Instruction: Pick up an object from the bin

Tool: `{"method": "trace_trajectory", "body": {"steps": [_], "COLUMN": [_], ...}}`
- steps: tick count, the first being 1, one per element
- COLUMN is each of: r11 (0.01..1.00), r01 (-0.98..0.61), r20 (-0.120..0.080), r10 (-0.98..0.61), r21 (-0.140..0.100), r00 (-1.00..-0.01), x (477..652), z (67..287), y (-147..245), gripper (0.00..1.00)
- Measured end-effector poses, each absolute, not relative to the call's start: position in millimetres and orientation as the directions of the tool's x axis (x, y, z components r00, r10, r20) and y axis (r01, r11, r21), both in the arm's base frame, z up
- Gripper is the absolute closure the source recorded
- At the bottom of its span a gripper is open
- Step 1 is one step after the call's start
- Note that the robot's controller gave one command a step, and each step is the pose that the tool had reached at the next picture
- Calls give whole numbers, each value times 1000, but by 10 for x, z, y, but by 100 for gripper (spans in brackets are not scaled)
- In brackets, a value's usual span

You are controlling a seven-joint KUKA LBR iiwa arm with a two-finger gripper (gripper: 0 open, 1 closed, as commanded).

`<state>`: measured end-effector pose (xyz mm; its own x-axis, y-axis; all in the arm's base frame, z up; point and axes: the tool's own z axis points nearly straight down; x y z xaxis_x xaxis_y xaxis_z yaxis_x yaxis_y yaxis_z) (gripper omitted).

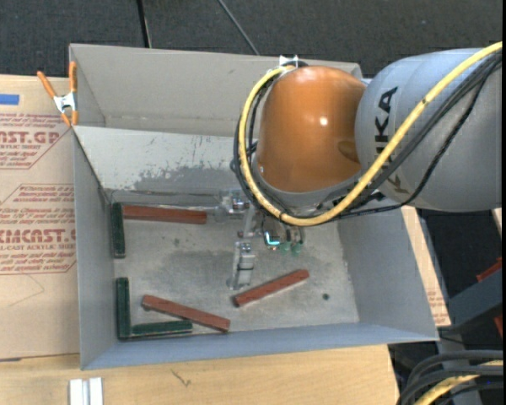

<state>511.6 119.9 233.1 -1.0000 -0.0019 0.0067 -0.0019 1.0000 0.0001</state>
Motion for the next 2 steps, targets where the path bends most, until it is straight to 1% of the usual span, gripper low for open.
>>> {"method": "trace_trajectory", "body": {"steps": [1,2], "r11": [1000,1000], "r01": [0,21], "r20": [-1,-6], "r10": [0,21], "r21": [1,3], "r00": [-1000,-1000], "x": [5133,5097], "z": [2371,1731], "y": [1192,1472], "gripper": [0,0]}}
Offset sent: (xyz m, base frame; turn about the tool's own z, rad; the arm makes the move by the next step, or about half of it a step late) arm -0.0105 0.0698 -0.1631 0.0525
